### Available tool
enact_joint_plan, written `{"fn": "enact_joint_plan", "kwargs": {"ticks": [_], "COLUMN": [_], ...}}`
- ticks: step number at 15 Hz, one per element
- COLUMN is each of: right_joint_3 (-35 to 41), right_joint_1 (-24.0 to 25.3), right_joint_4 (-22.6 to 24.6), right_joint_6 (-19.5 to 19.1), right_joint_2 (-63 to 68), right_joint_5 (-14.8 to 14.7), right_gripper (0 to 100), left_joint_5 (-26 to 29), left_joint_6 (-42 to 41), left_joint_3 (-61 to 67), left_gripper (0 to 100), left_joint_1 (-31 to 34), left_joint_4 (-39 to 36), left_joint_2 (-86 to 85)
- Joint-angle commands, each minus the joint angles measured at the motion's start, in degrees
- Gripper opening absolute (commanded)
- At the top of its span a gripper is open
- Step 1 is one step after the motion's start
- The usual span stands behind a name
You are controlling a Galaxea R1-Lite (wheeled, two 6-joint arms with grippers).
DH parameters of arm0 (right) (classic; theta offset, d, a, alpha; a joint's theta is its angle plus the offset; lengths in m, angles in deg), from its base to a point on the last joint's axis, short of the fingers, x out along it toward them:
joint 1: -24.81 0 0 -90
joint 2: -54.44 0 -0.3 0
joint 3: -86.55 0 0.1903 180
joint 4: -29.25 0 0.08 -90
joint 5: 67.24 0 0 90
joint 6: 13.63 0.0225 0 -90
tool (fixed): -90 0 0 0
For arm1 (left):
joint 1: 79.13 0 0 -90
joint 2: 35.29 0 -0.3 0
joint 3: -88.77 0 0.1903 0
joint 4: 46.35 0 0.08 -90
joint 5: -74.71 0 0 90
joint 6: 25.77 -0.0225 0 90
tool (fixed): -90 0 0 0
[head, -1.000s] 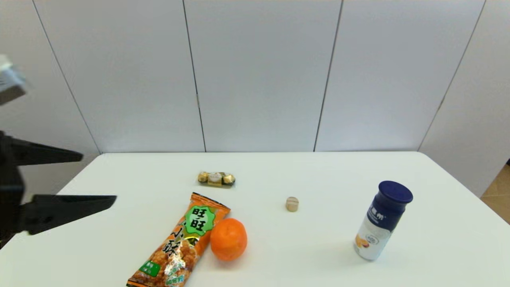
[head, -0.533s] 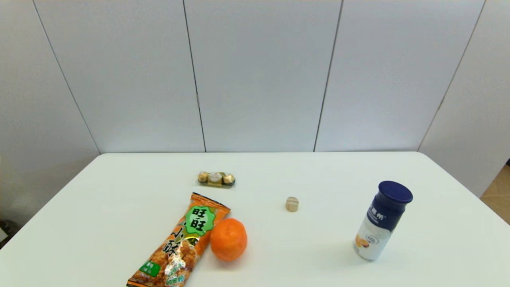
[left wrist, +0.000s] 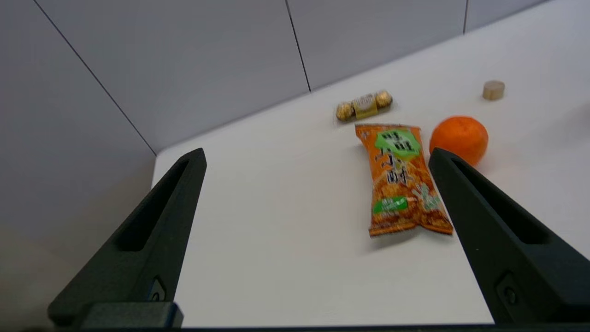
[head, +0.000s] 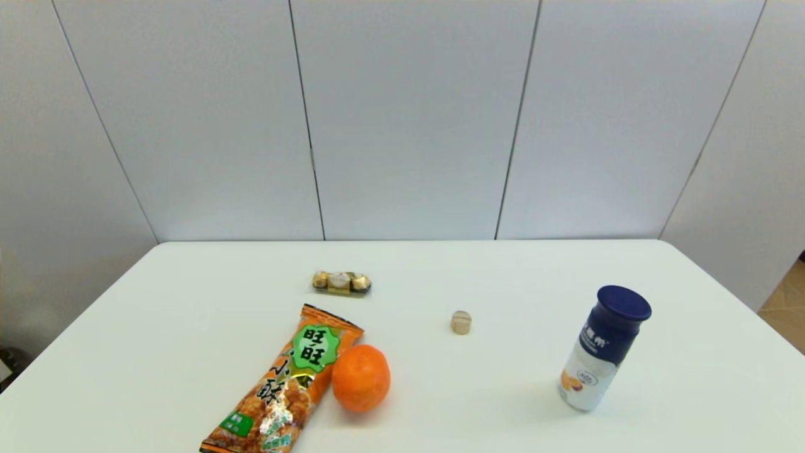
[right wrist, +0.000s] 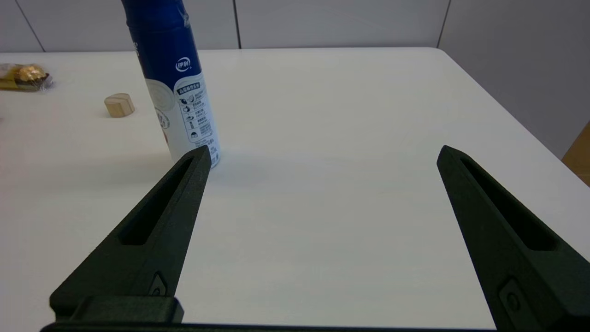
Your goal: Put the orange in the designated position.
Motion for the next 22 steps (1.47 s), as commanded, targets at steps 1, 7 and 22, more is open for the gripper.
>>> {"fn": "enact_joint_plan", "kwargs": {"ticks": [1,7,22], "right_joint_3": [0.00,0.00,0.00], "right_joint_1": [0.00,0.00,0.00], "right_joint_4": [0.00,0.00,0.00], "right_joint_6": [0.02,0.02,0.02], "right_joint_2": [0.07,0.07,0.07], "right_joint_5": [0.00,0.00,0.00], "right_gripper": [100,100,100], "left_joint_5": [0.39,0.21,-7.87], "left_joint_6": [-0.66,-0.40,14.98], "left_joint_3": [6.88,24.81,41.07], "left_gripper": [100,100,100], "left_joint_1": [3.00,5.29,5.29], "left_joint_4": [-12.03,-12.03,-23.10], "left_joint_2": [-2.78,-16.49,-17.73]}}
